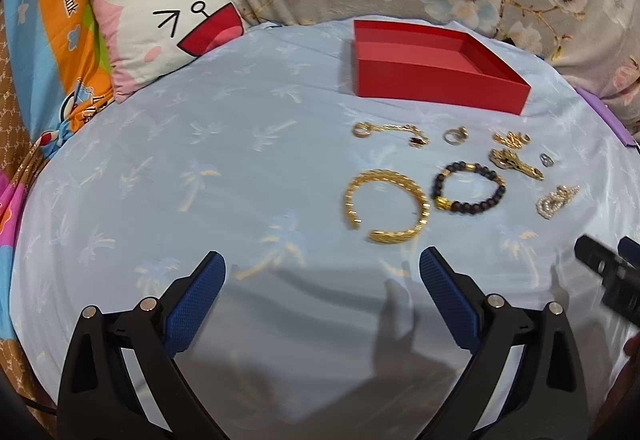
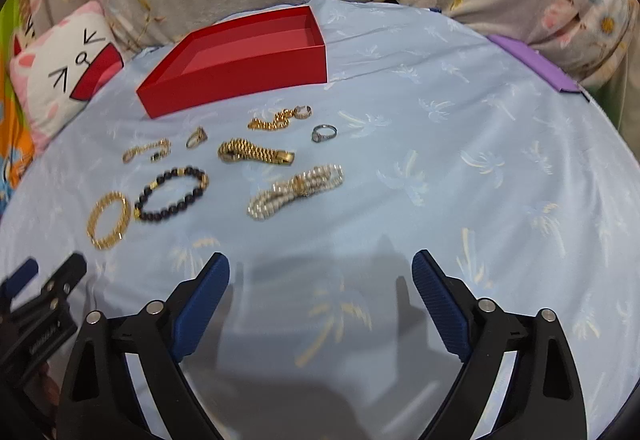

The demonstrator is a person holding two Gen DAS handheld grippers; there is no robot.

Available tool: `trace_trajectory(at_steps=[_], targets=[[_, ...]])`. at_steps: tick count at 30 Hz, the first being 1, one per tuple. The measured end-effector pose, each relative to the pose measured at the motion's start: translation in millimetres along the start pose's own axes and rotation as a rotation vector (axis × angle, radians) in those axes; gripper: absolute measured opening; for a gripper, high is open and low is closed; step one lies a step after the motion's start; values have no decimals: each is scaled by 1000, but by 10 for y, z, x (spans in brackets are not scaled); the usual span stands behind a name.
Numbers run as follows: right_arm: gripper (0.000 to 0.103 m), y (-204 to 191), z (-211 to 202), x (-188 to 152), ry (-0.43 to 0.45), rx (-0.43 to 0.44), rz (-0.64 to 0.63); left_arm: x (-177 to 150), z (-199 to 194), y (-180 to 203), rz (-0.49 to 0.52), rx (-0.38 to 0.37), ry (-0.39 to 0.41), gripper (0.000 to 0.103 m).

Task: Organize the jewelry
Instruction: 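Grasp the pearl bow bracelet with the right gripper while the left gripper grasps the gold twisted bangle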

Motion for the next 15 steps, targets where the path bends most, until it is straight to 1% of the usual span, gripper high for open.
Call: trace_trajectory(at_steps=[3, 4, 5, 7, 8, 12, 14, 15], targets=[[73, 9, 127, 82, -22, -4, 24, 13, 56, -124, -21, -7, -21, 95], [65, 15, 188, 114, -39, -1, 34, 16, 68, -147, -29, -15, -25, 95], [61, 16, 244, 127, -57, -2, 42, 29, 74, -165, -35, -28, -26, 95], [59, -12, 287, 176, -46, -27, 28, 58, 66, -165, -42, -46, -25, 95], [56, -18, 312, 199, -51, -30, 26, 85, 55, -146, -39, -56, -21, 95], [50, -37, 385, 292, -50, -24, 38, 163, 38, -12, -20, -82, -13, 95], [39, -52, 429, 320, -48, -47, 21, 198, 62, 79, -8, -86, -23, 95], [36, -69, 445, 333, -45, -63, 7, 221, 90, 135, -3, -92, -30, 95]])
Point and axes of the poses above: each gripper's, at about its wrist camera, not at the fingertips, and z roughly the way its jaws point, y to its right, x to its top, the point moved 2 cm from there along z, roughly the way its jaws point, and after that the axes turned 14 degrees about x, right-handed, at the moved point
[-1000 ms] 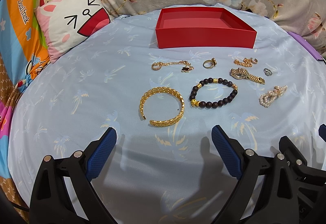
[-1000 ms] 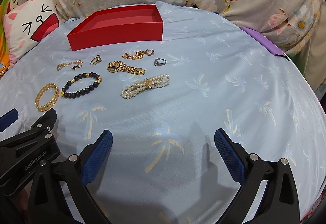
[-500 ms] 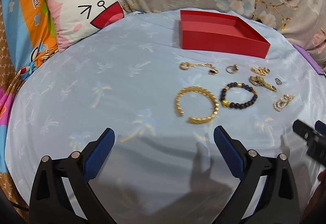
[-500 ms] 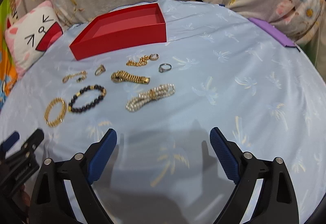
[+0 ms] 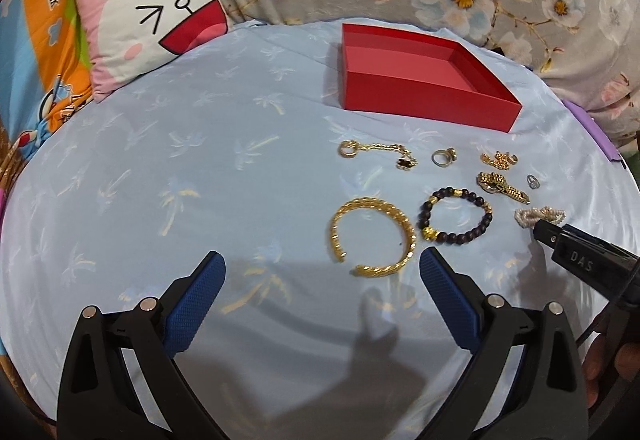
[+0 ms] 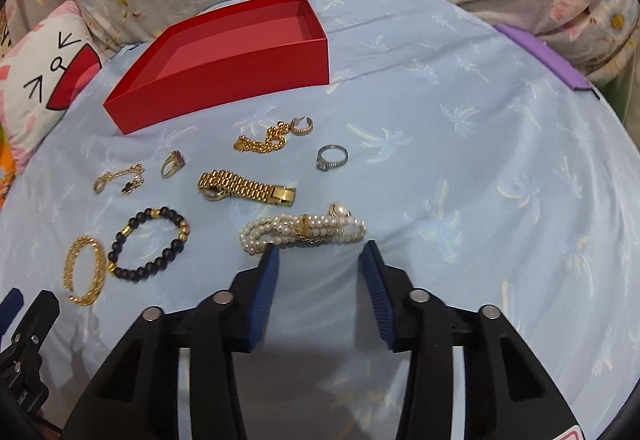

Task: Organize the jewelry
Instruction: 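Grasp the pearl bow bracelet with the right gripper while the left gripper grasps the gold twisted bangle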

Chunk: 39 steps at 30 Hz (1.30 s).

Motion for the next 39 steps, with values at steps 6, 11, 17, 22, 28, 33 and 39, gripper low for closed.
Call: trace_trajectory(at_steps=[6, 11, 17, 22, 28, 33, 39], targets=[[0, -61, 9, 19, 0, 2, -46, 46, 213, 229, 53, 17, -39, 95], [0, 38, -65, -2, 2, 46, 3, 23, 349, 288, 51, -1, -90, 95], [19, 162, -163, 7, 15, 102, 60, 50, 366, 339, 72, 17, -86, 90], [51, 107, -223, 81, 60, 100, 9, 51, 321, 375, 92, 12, -57, 68], [61, 33, -152, 302, 68, 72, -151, 52, 297, 358, 89, -6, -41, 55], [55, 91, 65, 275, -42, 133, -176, 26, 275, 303, 86, -30, -39, 55], [27, 70, -15, 76, -67, 144, -188, -29, 231, 218, 79, -62, -37, 55]])
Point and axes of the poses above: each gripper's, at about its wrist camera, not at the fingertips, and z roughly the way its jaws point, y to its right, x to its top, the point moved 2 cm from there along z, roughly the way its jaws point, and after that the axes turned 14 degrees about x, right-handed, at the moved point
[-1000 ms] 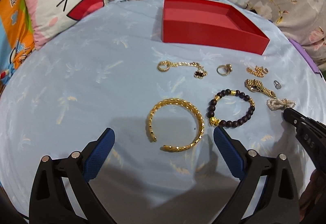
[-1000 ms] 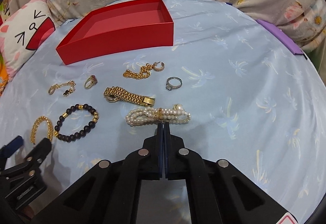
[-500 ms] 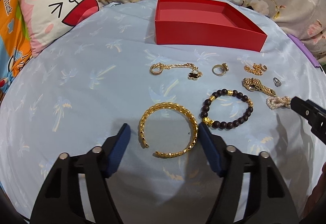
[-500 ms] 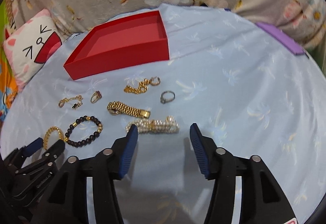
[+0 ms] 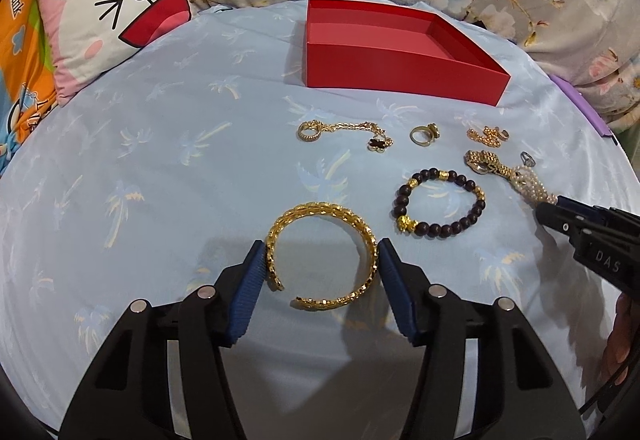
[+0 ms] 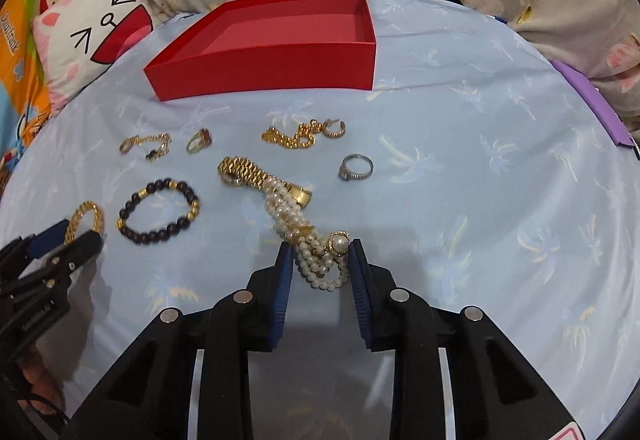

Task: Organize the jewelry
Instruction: 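Grasp the pearl bow bracelet with the right gripper while the left gripper grasps the gold twisted bangle, then carry the pearl bracelet and gold bangle into the red box and open both grippers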

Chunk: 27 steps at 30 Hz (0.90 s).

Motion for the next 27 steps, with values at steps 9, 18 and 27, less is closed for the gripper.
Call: trace_trajectory(at_steps=[9, 18, 27], targets=[[23, -63, -170, -197, 15, 47, 41, -53, -6, -140, -42, 16, -14, 67], [23, -114, -273, -259, 18, 70, 58, -52, 9, -130, -35, 32, -20, 74], [23, -172, -421, -282, 41, 80, 64, -67, -110, -209, -61, -46, -17, 54]])
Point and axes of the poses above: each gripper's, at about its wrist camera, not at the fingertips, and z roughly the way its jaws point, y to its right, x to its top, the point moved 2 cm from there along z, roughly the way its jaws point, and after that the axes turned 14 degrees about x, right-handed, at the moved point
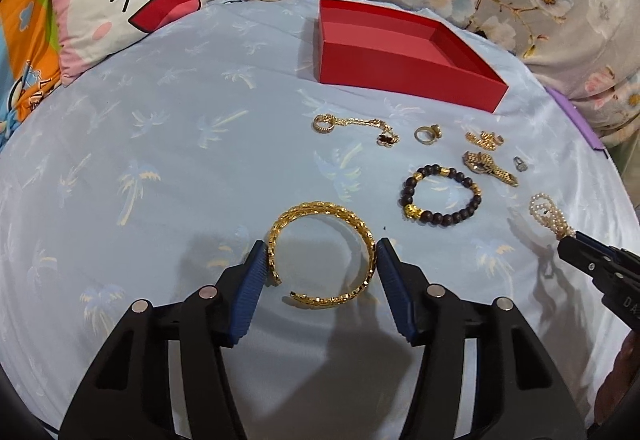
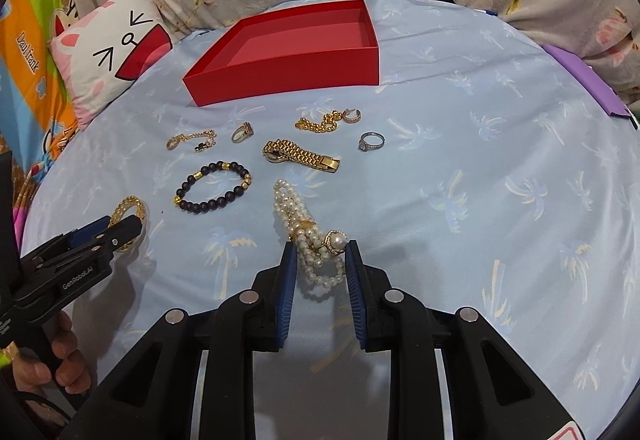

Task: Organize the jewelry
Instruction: 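Carry the pearl bracelet and gold bangle into the red box and open both grippers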

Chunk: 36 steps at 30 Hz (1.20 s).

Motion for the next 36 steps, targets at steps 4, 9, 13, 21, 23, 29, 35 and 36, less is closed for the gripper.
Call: trace_trajectory(at_steps=[4, 9, 13, 21, 23, 29, 35, 36], targets=[[23, -37, -113, 24, 20, 17, 4, 62, -197, -49, -14, -20, 23, 54], [23, -85, -337, 307, 73, 58, 0, 386, -514, -42, -5, -47, 89, 54], [23, -72, -448, 770, 131, 90, -6, 824, -656, 71, 27, -50, 157, 54], [23, 67, -39, 1889, 189, 83, -19, 1858, -384, 493, 77, -33, 268, 54], [23, 145, 184, 2113, 179, 75, -11, 2056, -205, 585, 70, -43, 262, 54], [23, 385, 888, 2402, 100, 37, 15, 2437, 477, 816, 77, -27, 200, 54], [24, 491, 1320, 2487, 51, -2, 16, 2519, 980, 945, 107, 3, 145, 54], [25, 492, 1365, 2501, 48, -5, 12, 2532, 1055, 954, 107, 4, 137, 55]])
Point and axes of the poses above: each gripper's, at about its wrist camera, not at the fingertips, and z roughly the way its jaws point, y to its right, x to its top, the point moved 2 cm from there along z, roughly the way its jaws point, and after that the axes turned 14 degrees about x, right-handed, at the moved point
